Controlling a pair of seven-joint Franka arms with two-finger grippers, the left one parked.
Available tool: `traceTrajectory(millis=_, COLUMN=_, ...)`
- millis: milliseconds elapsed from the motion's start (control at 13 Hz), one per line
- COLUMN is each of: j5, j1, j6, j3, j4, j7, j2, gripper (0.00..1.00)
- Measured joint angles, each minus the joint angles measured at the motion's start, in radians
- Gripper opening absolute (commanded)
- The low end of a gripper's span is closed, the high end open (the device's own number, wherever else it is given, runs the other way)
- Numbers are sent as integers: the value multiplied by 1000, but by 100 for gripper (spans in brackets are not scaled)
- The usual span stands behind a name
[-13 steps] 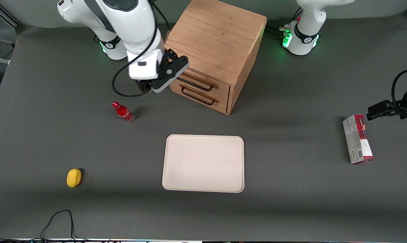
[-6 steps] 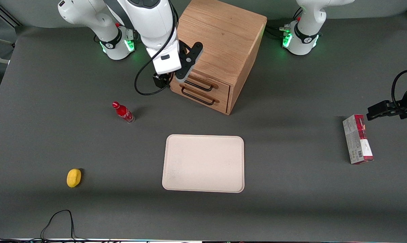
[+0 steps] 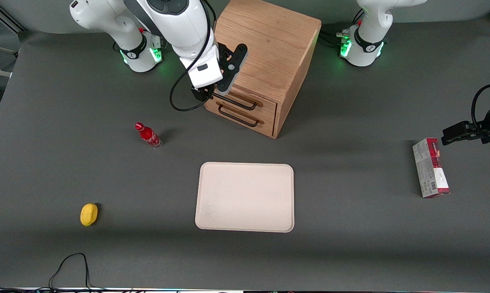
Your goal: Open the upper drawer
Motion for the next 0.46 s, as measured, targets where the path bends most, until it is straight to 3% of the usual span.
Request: traceTrajectory(millis=462, j5=1, j1=0, j6=128, j3=-1, j4=-120, j7=0, j2=10, gripper=100)
